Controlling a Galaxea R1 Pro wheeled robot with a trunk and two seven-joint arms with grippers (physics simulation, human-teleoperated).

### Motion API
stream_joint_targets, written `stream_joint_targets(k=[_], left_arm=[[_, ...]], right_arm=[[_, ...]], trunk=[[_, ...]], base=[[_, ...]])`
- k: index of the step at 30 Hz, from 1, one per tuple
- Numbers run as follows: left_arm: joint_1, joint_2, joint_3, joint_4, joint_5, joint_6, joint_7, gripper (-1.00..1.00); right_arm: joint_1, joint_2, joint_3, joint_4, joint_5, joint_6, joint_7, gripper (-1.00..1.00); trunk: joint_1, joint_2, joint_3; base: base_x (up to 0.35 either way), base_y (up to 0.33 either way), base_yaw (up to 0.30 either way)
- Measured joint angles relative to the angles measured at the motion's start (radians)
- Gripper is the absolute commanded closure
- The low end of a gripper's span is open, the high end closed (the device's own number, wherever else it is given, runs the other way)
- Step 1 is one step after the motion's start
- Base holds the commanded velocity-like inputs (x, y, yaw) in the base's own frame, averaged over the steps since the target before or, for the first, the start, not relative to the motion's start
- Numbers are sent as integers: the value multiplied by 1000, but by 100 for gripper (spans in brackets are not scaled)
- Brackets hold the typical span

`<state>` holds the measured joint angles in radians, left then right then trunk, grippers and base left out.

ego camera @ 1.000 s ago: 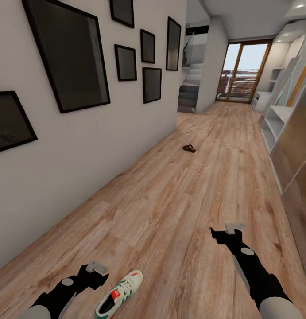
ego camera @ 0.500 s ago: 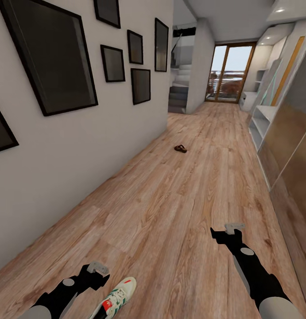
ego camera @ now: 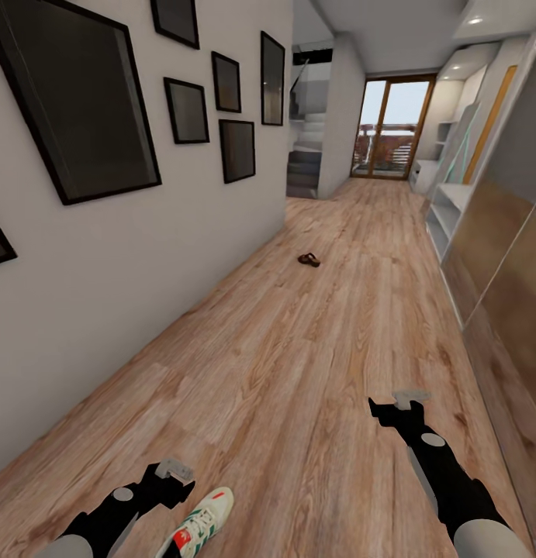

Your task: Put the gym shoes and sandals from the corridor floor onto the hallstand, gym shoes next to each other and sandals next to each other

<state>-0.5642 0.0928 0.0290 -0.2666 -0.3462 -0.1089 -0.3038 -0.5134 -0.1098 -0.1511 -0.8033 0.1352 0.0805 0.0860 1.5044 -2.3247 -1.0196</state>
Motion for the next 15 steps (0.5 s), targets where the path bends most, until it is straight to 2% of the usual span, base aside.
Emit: stream_joint_targets(k=[4,15], left_arm=[[0,0,0,1,0,0,0,-100],[0,0,0,1,0,-1,0,-100]], right_arm=[[0,0,0,0,0,-1,0,-100],[0,0,-1,0,-1,0,0,-100]], trunk=[[0,0,0],[42,-77,-34]], base=[[0,0,-103],[0,0,-24]])
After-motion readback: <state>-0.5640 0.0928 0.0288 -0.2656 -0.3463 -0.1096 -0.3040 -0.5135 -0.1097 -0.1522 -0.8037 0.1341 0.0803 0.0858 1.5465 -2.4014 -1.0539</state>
